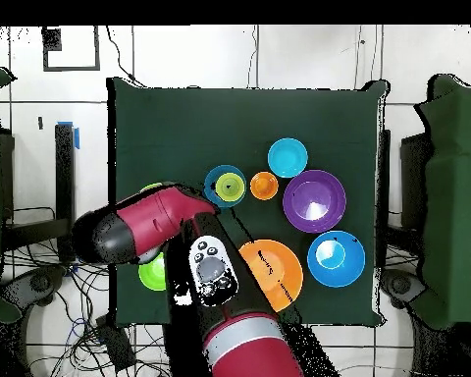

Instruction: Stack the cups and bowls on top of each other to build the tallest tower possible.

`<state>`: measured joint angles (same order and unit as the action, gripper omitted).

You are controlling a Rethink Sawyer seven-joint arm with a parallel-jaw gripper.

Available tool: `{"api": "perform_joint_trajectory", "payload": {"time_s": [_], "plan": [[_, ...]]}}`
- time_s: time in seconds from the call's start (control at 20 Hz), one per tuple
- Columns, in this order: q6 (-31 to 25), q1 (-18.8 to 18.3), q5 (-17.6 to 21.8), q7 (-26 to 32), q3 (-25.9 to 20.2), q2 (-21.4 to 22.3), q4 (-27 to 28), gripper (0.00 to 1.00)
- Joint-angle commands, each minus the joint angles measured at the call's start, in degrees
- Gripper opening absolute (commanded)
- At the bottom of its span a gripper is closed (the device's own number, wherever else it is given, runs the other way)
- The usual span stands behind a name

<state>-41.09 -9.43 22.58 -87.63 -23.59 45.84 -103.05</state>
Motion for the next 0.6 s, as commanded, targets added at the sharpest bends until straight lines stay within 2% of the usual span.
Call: {"api": "perform_joint_trajectory", "payload": {"time_s": [0.05, 0.15, 0.3, 0.4, 0.6], "plan": [[-2.4, 4.57, -1.91, -8.41, 0.37, 3.88, -6.63, 1.0], [-3.08, 6.85, -3.11, -11.01, 1.25, 5.92, -7.5, 1.0], [-2.4, 9.84, -4.7, -14.14, 2.74, 6.38, -8.46, 1.0], [-0.58, 11.23, -5.36, -15.45, 3.63, 5.75, -9.15, 1.0], [3.75, 13.72, -4.07, -17.88, 6.36, 2.58, -9.19, 1.0]]}}
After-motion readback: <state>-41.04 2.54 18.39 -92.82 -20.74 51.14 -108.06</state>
